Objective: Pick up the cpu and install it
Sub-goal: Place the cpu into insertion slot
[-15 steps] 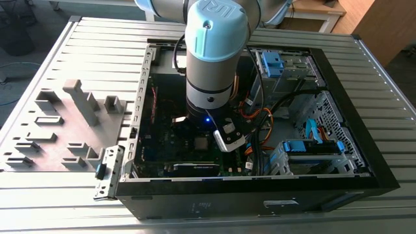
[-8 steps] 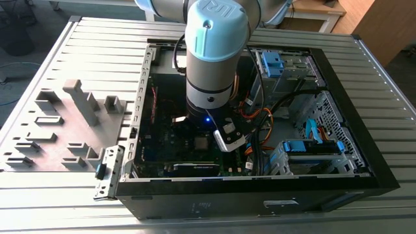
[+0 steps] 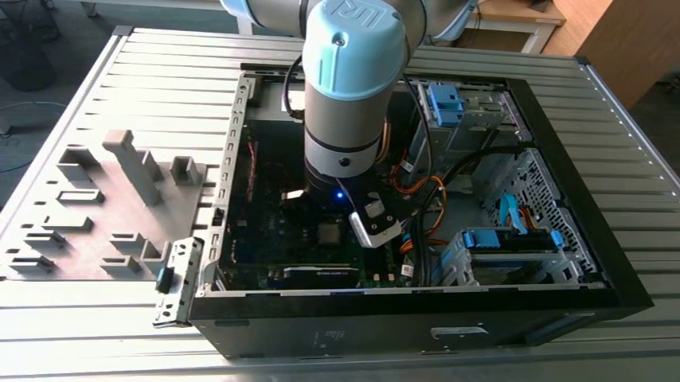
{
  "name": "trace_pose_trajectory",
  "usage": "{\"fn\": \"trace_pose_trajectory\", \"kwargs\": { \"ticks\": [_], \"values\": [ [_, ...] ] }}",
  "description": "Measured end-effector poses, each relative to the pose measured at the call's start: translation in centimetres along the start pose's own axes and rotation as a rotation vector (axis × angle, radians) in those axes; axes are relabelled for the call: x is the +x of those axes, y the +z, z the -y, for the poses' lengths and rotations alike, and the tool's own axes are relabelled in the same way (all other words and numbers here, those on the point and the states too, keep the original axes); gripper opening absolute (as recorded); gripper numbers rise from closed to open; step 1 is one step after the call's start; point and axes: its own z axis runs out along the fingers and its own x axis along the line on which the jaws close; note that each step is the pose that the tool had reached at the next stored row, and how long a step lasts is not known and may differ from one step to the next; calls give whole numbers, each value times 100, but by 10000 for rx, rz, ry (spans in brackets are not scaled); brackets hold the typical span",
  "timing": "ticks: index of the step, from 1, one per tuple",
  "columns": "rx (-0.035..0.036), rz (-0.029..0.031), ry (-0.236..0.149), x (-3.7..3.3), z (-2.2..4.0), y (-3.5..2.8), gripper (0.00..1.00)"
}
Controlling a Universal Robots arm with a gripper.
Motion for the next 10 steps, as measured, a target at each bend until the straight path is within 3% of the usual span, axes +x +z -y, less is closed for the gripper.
{"fn": "trace_pose_trajectory", "kwargs": {
  "ticks": [10],
  "values": [
    [0, 0, 26, 0, 0, -6, 47]
  ]
}}
